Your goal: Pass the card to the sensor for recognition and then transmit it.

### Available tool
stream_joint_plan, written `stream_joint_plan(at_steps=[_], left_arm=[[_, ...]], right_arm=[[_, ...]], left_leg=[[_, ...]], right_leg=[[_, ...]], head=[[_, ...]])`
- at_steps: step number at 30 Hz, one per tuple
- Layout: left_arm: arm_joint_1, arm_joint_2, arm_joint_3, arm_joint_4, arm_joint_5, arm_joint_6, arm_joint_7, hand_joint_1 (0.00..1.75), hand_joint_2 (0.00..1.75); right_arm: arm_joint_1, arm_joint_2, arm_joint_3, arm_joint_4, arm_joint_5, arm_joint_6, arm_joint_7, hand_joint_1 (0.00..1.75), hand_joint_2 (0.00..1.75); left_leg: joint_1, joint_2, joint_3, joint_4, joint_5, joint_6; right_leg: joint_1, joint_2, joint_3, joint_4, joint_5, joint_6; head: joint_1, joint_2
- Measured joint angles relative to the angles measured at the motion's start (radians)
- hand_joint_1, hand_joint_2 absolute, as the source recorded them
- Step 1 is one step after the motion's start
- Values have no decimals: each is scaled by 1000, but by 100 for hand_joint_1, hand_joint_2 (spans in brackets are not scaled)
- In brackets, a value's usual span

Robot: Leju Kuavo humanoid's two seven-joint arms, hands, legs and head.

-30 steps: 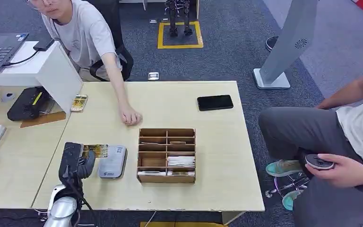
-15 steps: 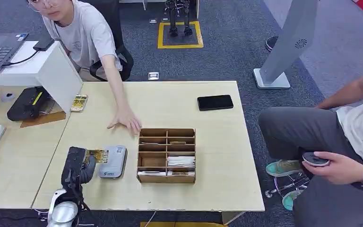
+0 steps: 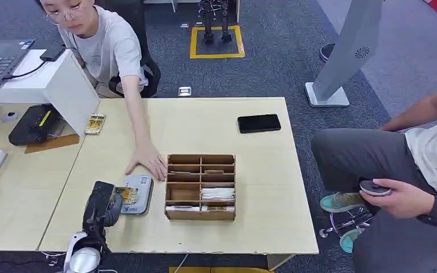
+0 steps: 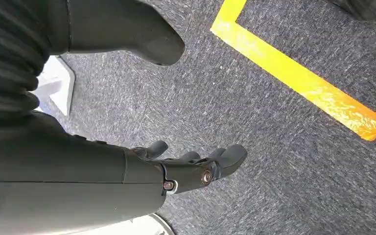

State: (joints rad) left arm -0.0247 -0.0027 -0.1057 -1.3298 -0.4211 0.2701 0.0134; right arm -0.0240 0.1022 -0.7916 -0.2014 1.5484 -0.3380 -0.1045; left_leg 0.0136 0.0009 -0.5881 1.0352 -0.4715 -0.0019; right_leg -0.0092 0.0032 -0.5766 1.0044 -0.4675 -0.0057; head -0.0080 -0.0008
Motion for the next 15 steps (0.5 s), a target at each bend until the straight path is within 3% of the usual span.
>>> stream_joint_plan(at_steps=[7,15], left_arm=[[0,-9,0,2,-7,-3,1,175,175],[-2,-24,-11,23,-138,19,31,175,175]], right_arm=[[0,0,0,0,0,0,0,0,175],[0,0,0,0,0,8,0,0,175]], left_leg=[[0,0,0,0,0,0],[0,0,0,0,0,0]], right_leg=[[0,0,0,0,0,0],[0,0,0,0,0,0]], head=[[0,0],[0,0]])
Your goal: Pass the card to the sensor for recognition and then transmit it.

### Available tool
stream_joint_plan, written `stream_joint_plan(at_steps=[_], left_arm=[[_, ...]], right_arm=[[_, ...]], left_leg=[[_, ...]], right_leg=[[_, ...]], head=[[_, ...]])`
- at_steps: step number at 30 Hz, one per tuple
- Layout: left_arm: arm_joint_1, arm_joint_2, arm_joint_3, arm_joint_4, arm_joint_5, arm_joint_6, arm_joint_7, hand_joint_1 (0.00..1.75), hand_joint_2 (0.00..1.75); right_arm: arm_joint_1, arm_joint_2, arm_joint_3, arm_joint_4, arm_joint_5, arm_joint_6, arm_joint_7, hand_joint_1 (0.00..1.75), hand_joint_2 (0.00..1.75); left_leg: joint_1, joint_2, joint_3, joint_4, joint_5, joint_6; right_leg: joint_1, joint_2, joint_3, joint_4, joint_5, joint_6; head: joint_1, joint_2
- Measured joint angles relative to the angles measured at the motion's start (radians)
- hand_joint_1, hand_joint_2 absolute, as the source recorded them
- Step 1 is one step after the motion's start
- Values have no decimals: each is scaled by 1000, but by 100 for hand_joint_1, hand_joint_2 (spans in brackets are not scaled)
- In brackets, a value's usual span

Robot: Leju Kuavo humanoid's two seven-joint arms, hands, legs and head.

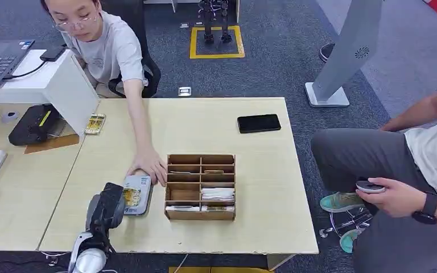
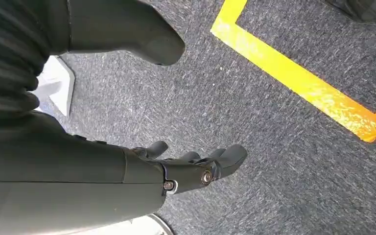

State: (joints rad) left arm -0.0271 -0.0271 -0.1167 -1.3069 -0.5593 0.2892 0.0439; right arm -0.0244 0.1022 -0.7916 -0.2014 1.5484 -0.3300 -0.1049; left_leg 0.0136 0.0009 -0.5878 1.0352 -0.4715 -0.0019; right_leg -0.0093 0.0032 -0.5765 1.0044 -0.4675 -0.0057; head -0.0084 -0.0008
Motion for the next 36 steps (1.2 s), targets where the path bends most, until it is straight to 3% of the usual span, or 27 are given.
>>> stream_joint_plan(at_steps=[6,26,28,31,34,36], left_arm=[[1,-13,-3,11,-56,-2,9,175,175],[4,-29,-6,25,-93,-3,12,175,175],[7,-33,-6,25,-19,-23,-8,175,175],[8,-31,3,18,215,-76,-75,175,175],[10,-28,8,1,338,-95,-107,175,175],[9,-26,19,-20,473,-101,-161,175,175]], right_arm=[[0,0,0,0,0,6,0,0,175],[0,1,0,0,0,6,-3,0,175],[0,1,0,0,0,5,-3,0,175],[0,1,1,0,0,-1,-3,0,175],[0,1,1,0,0,-8,-3,0,175],[0,1,6,0,0,-11,-5,0,175]], left_leg=[[0,0,0,0,0,0],[0,0,0,0,0,1],[0,0,0,0,0,1],[0,-1,0,0,0,1],[0,-1,0,0,0,1],[0,0,0,0,0,1]], right_leg=[[0,0,0,0,0,0],[0,0,0,0,0,0],[0,0,0,0,0,0],[0,-1,0,0,0,0],[0,-1,0,0,0,0],[0,-1,0,0,0,0]], head=[[0,0],[0,0],[0,0],[0,0],[0,0],[0,0]])
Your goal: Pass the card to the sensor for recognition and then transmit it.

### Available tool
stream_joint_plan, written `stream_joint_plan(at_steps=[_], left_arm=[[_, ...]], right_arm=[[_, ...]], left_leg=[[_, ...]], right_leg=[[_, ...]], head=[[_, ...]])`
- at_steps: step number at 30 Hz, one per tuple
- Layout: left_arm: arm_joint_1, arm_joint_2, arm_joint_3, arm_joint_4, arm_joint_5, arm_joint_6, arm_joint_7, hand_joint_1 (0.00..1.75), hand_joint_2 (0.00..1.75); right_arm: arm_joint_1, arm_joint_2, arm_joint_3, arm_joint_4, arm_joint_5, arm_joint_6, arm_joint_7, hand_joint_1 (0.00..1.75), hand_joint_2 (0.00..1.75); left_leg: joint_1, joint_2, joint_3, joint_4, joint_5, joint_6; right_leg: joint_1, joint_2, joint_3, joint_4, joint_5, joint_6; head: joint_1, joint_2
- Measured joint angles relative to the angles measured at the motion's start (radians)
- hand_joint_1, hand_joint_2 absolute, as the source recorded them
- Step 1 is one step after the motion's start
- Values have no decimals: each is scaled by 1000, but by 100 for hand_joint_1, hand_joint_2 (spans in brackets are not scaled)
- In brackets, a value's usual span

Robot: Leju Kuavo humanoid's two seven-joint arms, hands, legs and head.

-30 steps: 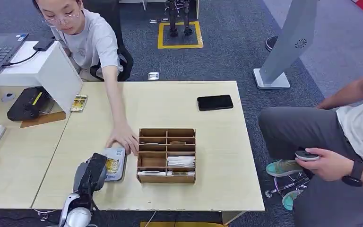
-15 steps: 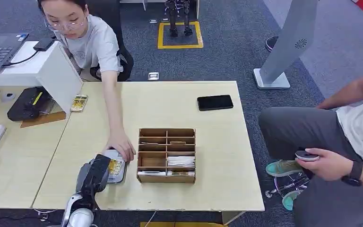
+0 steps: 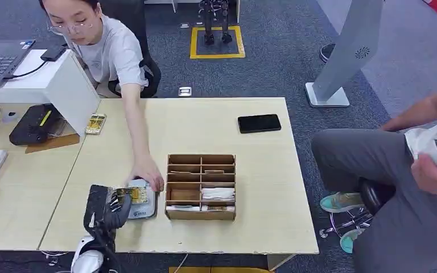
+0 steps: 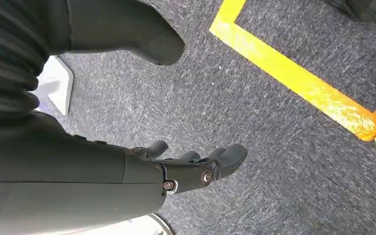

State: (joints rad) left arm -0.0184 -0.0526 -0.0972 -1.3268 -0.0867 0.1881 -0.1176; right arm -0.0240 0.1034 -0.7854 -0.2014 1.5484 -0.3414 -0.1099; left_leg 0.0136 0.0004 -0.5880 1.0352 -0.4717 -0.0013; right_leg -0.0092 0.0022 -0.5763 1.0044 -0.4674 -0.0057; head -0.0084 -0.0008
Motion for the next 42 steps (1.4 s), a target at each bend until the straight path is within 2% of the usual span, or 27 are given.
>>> stream_joint_plan(at_steps=[2,4,8,14,16,20,24,26,29,31,42], left_arm=[[-18,5,19,-43,138,12,-58,175,175],[-68,19,41,-93,203,27,-96,175,175],[-171,54,76,-161,234,42,-102,175,175],[-234,85,82,-193,218,100,-154,175,175],[-277,104,82,-193,146,151,-168,175,175],[-346,149,82,-183,-179,273,-180,175,175],[-374,175,82,-167,-238,281,-183,175,175],[-377,184,82,-158,-322,311,-183,175,175],[-392,211,81,-132,-611,397,-162,175,175],[-404,229,81,-104,-722,430,-156,175,175],[-421,260,81,-15,-776,460,-154,175,175]], right_arm=[[0,0,8,0,0,0,-4,0,175],[-1,0,13,0,0,-1,-10,0,175],[-4,0,21,0,0,-1,-13,0,175],[-4,0,34,0,0,0,-14,0,175],[-6,0,39,0,0,4,-12,0,175],[-12,0,57,0,0,25,-8,0,175],[-18,0,67,0,0,35,-8,0,175],[-20,0,72,0,0,39,-8,0,175],[-23,-1,91,0,0,53,-8,0,175],[-27,-1,104,0,0,59,-6,0,175],[-29,-5,137,0,0,58,-1,0,175]], left_leg=[[0,0,0,0,1,0],[0,-1,-1,0,1,0],[0,-1,-1,0,2,-1],[0,-1,-1,0,2,-1],[0,-1,-1,0,2,-1],[0,0,-1,0,2,-1],[0,0,-1,0,2,-1],[0,0,-1,0,2,-1],[0,0,-1,0,2,-1],[0,0,-1,0,2,-1],[0,0,-1,0,2,-1]], right_leg=[[0,0,-1,0,0,0],[0,-1,-1,0,0,0],[0,-1,0,1,1,-1],[0,-1,-1,1,1,-1],[0,-1,-1,1,1,-1],[0,0,-1,1,1,-1],[0,0,-1,1,1,-1],[0,1,-2,1,1,-1],[0,1,-2,1,1,-1],[0,1,-2,1,1,-1],[0,1,-2,1,1,-1]], head=[[0,0],[0,0],[0,0],[0,0],[0,0],[0,0],[0,0],[0,0],[0,0],[0,0],[0,0]])
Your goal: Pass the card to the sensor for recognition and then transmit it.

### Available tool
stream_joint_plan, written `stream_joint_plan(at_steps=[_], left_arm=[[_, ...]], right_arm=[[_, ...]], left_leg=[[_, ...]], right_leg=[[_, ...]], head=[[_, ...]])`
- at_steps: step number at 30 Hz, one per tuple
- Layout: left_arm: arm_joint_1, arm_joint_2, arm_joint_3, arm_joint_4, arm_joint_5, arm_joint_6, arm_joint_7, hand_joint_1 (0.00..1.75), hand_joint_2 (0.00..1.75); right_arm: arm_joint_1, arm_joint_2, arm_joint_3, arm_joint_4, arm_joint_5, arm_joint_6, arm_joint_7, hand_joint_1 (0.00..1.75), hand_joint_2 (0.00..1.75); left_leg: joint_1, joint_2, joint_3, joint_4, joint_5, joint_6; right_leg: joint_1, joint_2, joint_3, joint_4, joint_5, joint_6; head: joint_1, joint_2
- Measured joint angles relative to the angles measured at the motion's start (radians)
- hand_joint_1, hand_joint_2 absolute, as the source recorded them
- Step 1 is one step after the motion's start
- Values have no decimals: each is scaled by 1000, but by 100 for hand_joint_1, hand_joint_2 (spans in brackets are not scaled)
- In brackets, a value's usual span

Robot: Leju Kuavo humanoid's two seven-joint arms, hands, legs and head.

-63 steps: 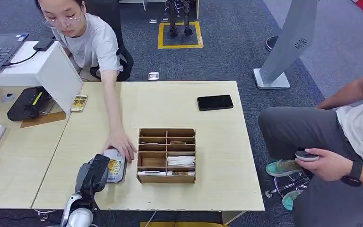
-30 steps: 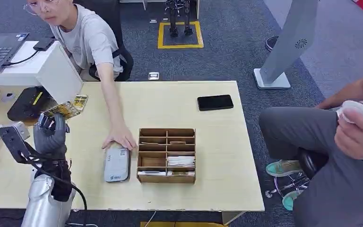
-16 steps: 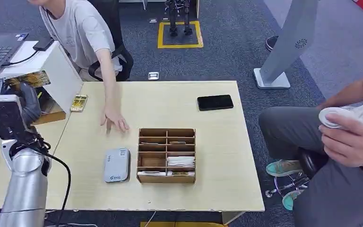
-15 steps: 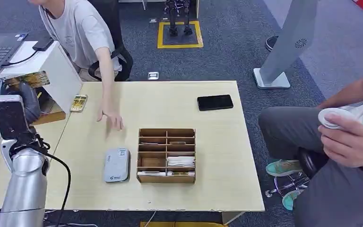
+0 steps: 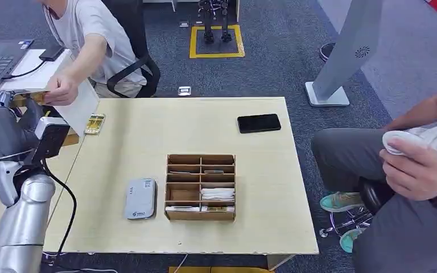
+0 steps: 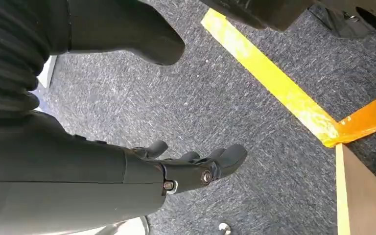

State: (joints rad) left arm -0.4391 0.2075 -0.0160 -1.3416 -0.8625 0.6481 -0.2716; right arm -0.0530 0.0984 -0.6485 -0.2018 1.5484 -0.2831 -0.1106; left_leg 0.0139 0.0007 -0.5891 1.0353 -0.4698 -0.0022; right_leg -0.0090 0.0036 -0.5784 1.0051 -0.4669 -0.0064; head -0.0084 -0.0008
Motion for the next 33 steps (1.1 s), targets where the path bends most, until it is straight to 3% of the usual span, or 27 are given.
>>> stream_joint_plan(at_steps=[9,10,14,24,33], left_arm=[[-2,-2,0,48,-11,12,-8,175,175],[-2,-2,-1,51,11,4,-13,0,175],[-2,-13,-1,51,160,-50,-26,0,175],[-13,-34,-1,51,211,-64,-22,0,175],[25,-28,1,10,413,-205,-73,0,175]], right_arm=[[0,0,3,0,-1,0,-6,0,175],[0,-1,3,0,-1,0,-6,0,175],[2,-3,3,0,-1,-5,3,0,175],[3,-5,3,0,-2,-6,7,0,175],[13,-7,3,0,-7,-15,6,0,175]], left_leg=[[0,0,0,0,0,0],[0,1,0,0,0,0],[0,1,0,0,0,0],[0,0,0,0,0,0],[0,0,-1,0,0,0]], right_leg=[[0,0,-1,0,0,0],[0,1,-1,0,0,0],[0,1,-1,0,0,0],[0,1,-1,0,0,0],[0,0,0,0,0,0]], head=[[0,0],[0,0],[0,0],[0,0],[0,0]])
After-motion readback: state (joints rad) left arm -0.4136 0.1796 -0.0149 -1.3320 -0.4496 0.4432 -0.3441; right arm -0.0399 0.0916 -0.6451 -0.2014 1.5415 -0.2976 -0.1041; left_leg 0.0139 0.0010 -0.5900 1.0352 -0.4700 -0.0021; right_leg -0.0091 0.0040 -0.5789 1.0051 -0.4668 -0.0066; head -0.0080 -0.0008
